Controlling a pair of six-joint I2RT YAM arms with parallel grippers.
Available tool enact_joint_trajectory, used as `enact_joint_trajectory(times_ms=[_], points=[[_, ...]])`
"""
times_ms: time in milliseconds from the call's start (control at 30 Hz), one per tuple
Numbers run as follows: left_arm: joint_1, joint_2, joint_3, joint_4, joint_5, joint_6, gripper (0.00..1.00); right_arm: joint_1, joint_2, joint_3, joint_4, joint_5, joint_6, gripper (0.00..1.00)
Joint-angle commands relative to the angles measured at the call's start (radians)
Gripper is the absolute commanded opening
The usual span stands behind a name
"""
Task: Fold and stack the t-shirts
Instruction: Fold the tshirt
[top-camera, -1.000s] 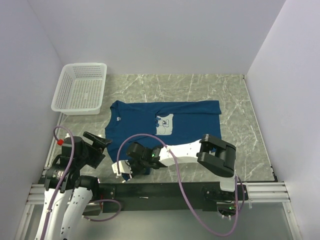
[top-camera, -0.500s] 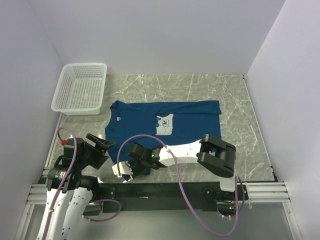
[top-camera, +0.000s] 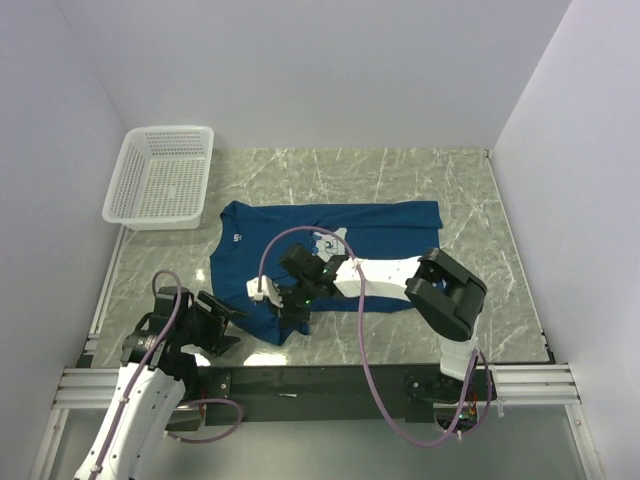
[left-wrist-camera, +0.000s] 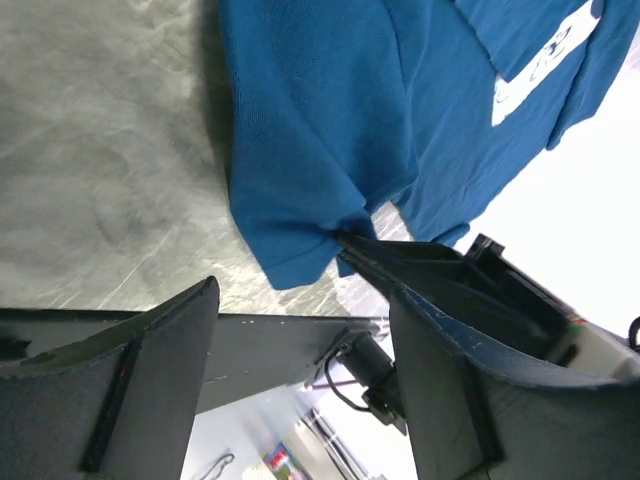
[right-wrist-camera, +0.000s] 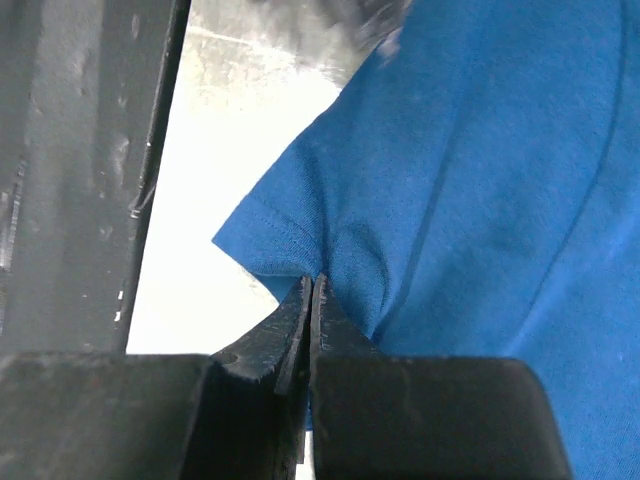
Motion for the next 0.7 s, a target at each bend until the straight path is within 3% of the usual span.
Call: enact_joint_trajectory(times_ms=[0,333,467,500,567,600,667], points=[[0.005,0.032,-0.028,0.11,0.081,-0.026,0.74,-0.026,-0.026,0.043,0.015,-0.086,0.078,0.0],[0.002,0.073,-0.065,0.208,0.132,-0.062,0.68,-0.045,0.014,0.096,0.041,-0.136,0.185,0.0],[-0.001,0.07,-0.069,0.193,0.123,-0.042,0.68,-0.034,0.007,0.099,-0.082,-0.157,0.042,0.0],[-0.001,0.067,-0.063,0.187,0.12,-0.033,0.68,-0.028,0.002,0.097,-0.117,-0.152,0.0,0.02],[-0.001,0.063,-0.039,0.165,0.097,-0.002,0.69,-0.011,-0.031,0.071,-0.183,-0.117,-0.121,0.14],[-0.001,0.06,-0.027,0.159,0.086,0.021,0.69,-0.008,-0.048,0.056,-0.187,-0.11,-0.171,0.27],[-0.001,0.06,0.007,0.142,0.069,0.044,0.7,-0.001,-0.093,0.019,-0.198,-0.102,-0.204,0.36]])
